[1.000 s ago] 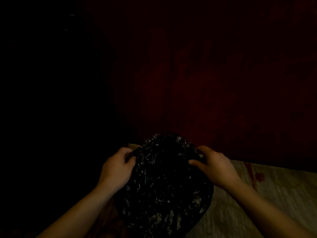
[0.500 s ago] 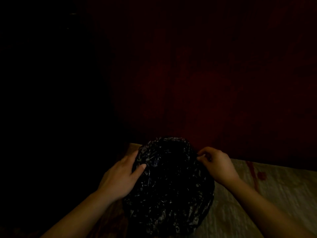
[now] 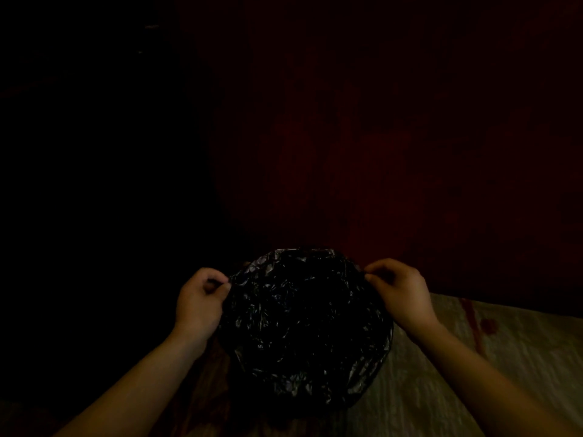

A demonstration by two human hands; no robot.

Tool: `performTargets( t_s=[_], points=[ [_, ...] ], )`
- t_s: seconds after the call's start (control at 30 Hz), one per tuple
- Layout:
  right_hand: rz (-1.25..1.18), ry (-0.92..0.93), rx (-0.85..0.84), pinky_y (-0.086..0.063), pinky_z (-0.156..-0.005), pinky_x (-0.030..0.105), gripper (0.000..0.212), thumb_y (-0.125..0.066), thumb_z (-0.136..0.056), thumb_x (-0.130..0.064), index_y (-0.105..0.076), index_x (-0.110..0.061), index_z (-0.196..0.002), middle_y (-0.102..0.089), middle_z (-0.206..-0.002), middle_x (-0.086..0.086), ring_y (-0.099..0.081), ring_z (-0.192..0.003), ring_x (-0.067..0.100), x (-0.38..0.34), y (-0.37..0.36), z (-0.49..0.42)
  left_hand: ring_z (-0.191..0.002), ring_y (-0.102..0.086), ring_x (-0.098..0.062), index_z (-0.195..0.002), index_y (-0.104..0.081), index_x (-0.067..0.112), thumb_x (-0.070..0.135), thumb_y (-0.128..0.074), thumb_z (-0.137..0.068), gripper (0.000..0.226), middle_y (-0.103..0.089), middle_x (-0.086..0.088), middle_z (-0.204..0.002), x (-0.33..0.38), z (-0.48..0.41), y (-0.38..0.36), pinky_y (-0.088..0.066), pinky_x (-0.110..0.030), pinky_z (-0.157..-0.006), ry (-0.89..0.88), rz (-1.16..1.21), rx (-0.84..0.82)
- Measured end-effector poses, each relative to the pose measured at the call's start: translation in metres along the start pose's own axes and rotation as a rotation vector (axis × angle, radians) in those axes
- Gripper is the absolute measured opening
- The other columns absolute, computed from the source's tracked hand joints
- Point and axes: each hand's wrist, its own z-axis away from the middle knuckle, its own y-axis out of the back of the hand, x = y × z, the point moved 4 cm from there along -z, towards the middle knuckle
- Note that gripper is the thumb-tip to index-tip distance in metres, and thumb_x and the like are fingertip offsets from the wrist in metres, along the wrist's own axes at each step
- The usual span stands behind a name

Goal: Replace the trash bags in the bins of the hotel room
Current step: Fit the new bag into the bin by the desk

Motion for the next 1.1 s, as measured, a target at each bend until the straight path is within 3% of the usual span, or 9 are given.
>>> performTargets(
  t_s=[0.17,0.3,0.37,0.47,0.57,0.7,0.9,1.0,1.1],
  points=[
    [0.226,-0.027,-0.064,-0.052,-0.077,0.032,0.012,-0.063,-0.095,-0.012,-0.071,-0.016,-0.102,-0.069,-0.105,0.004,-0.065,-0.091,0.019,0.028,-0.013,-0.004,-0.102,-0.061,-0.023,-0.107,-0.072,0.013,0.014,-0.052,-0.1,0.021,-0.065,-0.003,-0.108,-0.011,0.001,-0.018,-0.05,-0.034,-0.088,0.011,-0.17,-0.181],
    [0.429,-0.042,-0.279,-0.054,-0.083,0.041,0.022,-0.056,-0.096,-0.005,-0.071,-0.014,-0.11,-0.072,-0.108,0.007,-0.068,-0.099,0.026,0.041,-0.023,0.007,-0.093,-0.065,-0.026,-0.089,-0.072,0.012,0.016,-0.047,-0.099,0.027,-0.07,-0.012,-0.101,-0.026,-0.001,-0.017,-0.051,-0.042,-0.089,0.053,-0.45,-0.442],
    [0.481,-0.077,-0.33,-0.056,-0.08,0.041,0.024,-0.051,-0.099,-0.011,-0.067,-0.015,-0.117,-0.072,-0.109,0.006,-0.069,-0.093,0.023,0.041,-0.018,0.015,-0.109,-0.06,-0.021,-0.114,-0.069,0.018,0.024,-0.05,-0.098,0.025,-0.064,-0.002,-0.121,-0.022,0.001,-0.006,-0.047,-0.036,-0.097,-0.015,-0.533,-0.348],
    [0.209,-0.264,-0.302,-0.06,-0.071,0.041,0.022,-0.046,-0.104,-0.027,-0.062,-0.018,-0.117,-0.07,-0.1,0.005,-0.07,-0.077,0.021,0.04,0.0,0.031,-0.119,-0.05,-0.014,-0.139,-0.05,0.026,0.038,-0.06,-0.094,0.047,-0.047,0.006,-0.131,-0.004,0.023,0.011,-0.042,-0.032,-0.099,-0.078,-0.324,-0.258],
    [-0.23,-0.557,-0.44,-0.059,-0.076,0.047,0.031,-0.051,-0.1,-0.04,-0.06,-0.02,-0.121,-0.071,-0.106,0.015,-0.073,-0.083,0.036,0.035,0.013,0.058,-0.137,-0.023,-0.006,-0.151,-0.019,0.043,0.078,-0.062,-0.069,0.099,-0.015,0.021,-0.15,0.003,0.06,0.007,-0.033,-0.04,-0.114,-0.089,-0.317,-0.575],
    [-0.654,-0.663,-0.706,-0.057,-0.083,0.051,0.062,-0.084,-0.077,-0.013,-0.053,-0.028,-0.128,-0.065,-0.122,0.026,-0.065,-0.104,0.048,0.022,0.019,0.089,-0.144,0.003,-0.005,-0.148,0.019,0.047,0.093,-0.061,-0.037,0.144,0.03,0.025,-0.153,-0.011,0.085,-0.003,-0.022,-0.036,-0.118,-0.203,-0.616,-0.76],
    [-0.131,-0.373,-0.429,-0.061,-0.07,0.032,0.046,-0.078,-0.08,-0.002,-0.059,-0.021,-0.117,-0.074,-0.094,0.011,-0.074,-0.081,0.025,0.03,-0.002,0.09,-0.15,0.01,-0.017,-0.127,0.04,0.056,0.069,-0.081,-0.055,0.142,0.044,0.014,-0.15,-0.016,0.088,-0.011,-0.028,-0.037,-0.117,-0.262,-0.783,-0.641],
    [0.489,-0.049,-0.483,-0.043,-0.066,0.004,0.031,-0.069,-0.091,-0.021,-0.062,-0.025,-0.121,-0.066,-0.107,-0.013,-0.063,-0.085,0.0,0.039,-0.002,0.084,-0.151,0.008,-0.02,-0.125,0.045,0.055,0.063,-0.082,-0.06,0.143,0.044,0.012,-0.15,-0.011,0.09,-0.011,-0.026,-0.04,-0.119,-0.303,-0.84,-0.608],
    [0.527,-0.071,-0.508,-0.043,-0.069,0.007,0.036,-0.067,-0.093,-0.03,-0.06,-0.028,-0.128,-0.063,-0.119,-0.012,-0.055,-0.083,-0.006,0.05,0.004,0.079,-0.15,0.011,-0.02,-0.13,0.039,0.06,0.065,-0.083,-0.054,0.144,0.045,0.016,-0.149,-0.006,0.087,-0.008,-0.027,-0.047,-0.119,-0.316,-0.831,-0.7]
  ],
)
